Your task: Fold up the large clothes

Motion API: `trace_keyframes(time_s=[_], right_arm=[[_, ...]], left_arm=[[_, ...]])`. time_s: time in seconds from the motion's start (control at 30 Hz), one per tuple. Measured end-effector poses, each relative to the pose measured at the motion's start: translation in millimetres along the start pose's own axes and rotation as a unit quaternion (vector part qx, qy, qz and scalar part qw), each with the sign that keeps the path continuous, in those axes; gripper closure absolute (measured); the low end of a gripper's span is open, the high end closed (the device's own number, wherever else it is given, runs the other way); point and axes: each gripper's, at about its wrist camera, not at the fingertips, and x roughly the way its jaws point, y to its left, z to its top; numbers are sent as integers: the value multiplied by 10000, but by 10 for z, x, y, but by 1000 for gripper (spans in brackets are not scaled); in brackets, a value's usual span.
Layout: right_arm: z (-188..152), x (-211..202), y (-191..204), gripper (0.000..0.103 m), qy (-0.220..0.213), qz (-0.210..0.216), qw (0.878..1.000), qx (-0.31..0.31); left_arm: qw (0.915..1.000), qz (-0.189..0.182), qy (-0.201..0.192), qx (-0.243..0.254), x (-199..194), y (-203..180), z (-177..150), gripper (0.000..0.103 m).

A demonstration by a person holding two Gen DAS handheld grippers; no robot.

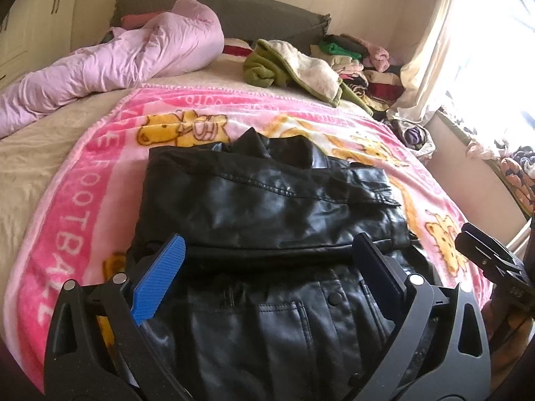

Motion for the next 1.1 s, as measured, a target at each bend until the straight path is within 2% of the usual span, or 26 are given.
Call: trace_keyframes(time_s=[0.53, 0.73, 0.93, 1.1], right_arm=[[-68, -307, 150, 5, -90, 174, 9996, -211], [-135, -397, 170, 5, -65, 230, 9993, -304], [-245, -468, 165, 5, -5, 218, 9990, -385], [-342, -492, 143, 5, 95, 245, 9987, -442]], left_arm=[[9993, 87, -347, 55, -508, -8, -72, 9], [9982, 368, -453, 149, -686, 35, -179, 9], [9981, 440, -382, 217, -759, 38, -338, 9], [9983, 545, -146, 174, -708, 91, -531, 9]])
